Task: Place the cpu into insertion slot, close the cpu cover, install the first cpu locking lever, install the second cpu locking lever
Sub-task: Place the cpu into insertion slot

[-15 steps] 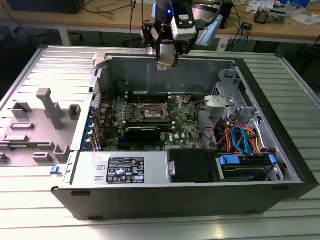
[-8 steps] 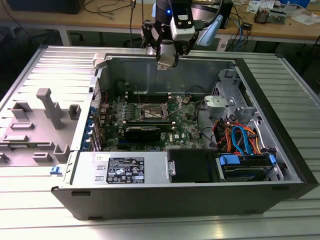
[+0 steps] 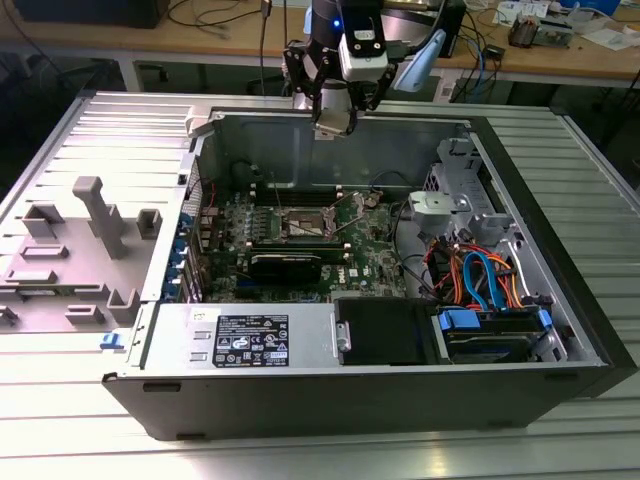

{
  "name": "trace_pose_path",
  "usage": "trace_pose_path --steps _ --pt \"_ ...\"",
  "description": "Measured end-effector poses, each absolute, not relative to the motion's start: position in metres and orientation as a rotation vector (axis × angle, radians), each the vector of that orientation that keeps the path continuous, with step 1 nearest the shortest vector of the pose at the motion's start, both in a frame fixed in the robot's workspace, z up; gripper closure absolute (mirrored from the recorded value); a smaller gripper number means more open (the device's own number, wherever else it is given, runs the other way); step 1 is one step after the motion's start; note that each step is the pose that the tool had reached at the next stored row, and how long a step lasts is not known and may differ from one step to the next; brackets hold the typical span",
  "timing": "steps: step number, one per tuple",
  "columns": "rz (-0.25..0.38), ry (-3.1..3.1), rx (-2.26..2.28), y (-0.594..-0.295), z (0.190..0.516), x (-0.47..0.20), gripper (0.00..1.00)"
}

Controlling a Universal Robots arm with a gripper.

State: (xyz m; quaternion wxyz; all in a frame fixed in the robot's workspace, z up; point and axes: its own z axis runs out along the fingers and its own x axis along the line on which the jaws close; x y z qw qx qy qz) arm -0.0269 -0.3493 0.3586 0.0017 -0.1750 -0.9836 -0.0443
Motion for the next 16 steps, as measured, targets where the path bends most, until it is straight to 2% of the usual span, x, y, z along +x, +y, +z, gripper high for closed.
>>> trace_pose_path --steps 16 --pt "-0.139 -3.076 -0.617 -0.3493 0.3586 -0.0273 0.45"
